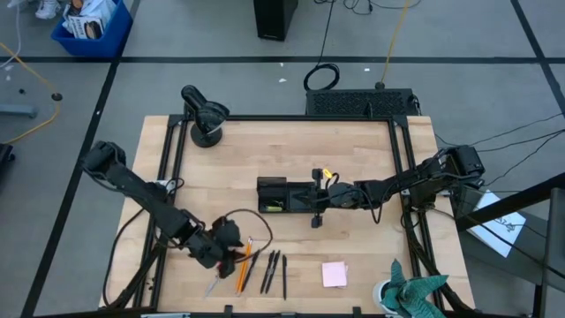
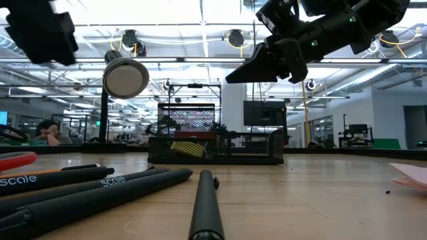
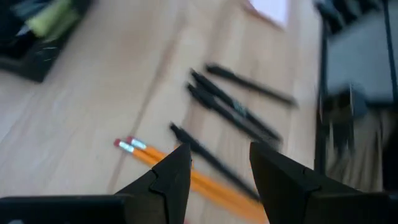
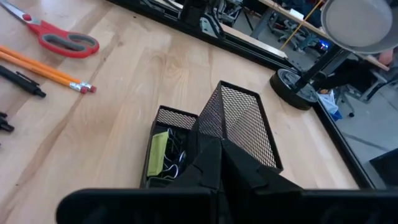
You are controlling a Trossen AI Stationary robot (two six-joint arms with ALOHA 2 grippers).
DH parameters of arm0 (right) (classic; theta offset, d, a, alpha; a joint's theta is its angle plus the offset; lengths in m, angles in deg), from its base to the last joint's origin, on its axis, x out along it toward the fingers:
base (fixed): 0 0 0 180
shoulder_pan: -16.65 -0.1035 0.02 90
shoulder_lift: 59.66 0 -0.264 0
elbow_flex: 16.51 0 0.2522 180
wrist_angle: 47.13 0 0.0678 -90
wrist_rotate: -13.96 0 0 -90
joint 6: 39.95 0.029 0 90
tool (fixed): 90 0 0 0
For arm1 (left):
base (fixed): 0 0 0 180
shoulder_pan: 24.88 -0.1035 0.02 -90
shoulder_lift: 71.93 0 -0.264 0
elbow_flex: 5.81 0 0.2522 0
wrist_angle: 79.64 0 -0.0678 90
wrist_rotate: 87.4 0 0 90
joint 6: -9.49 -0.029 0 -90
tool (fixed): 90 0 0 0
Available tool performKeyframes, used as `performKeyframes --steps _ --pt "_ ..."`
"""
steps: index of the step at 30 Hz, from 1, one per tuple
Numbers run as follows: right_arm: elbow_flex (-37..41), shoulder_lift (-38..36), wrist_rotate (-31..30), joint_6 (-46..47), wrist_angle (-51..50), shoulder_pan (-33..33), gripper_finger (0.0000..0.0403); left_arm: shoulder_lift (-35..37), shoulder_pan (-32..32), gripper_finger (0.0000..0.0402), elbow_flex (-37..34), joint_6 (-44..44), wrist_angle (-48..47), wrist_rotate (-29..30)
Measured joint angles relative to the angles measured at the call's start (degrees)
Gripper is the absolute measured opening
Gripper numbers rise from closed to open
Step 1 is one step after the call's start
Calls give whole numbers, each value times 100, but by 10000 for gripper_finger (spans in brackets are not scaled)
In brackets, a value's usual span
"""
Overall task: Pick and place office supplies into organizer
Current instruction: Put the yellow pencil into the black desk organizer
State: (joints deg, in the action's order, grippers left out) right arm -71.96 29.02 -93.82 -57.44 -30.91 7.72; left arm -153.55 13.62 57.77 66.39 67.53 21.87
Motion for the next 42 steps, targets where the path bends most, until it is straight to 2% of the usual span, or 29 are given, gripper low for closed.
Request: performKeyframes --steps 3,7,10,13,17,22,26,35,42 --pt "-2 0 0 8 -11 0 4 -223 111 170 0 1157 247 504" --pt "-2 0 5 382 -328 -4 4 -680 252 170 0 2032 774 476" --pt "0 2 37 706 -734 -15 4 -1095 198 170 127 2339 737 340" --pt "4 2 419 802 -987 -13 4 -1510 -125 170 551 2343 105 -124" --pt "7 4 845 915 -964 -18 4 -1940 -599 170 1358 2058 -1360 -727" --pt "7 4 1040 931 -957 -55 4 -2122 -950 170 2260 1819 -2594 -903" --pt "7 4 1045 756 -791 -53 4 -2125 -1103 170 2465 1902 -2721 -1141" --pt "7 4 1043 625 -775 -42 4 -2310 -1082 170 2387 2617 -3218 -1274" --pt "7 4 1043 612 -842 -42 4 -2490 -1142 170 2389 2502 -3211 -1347"
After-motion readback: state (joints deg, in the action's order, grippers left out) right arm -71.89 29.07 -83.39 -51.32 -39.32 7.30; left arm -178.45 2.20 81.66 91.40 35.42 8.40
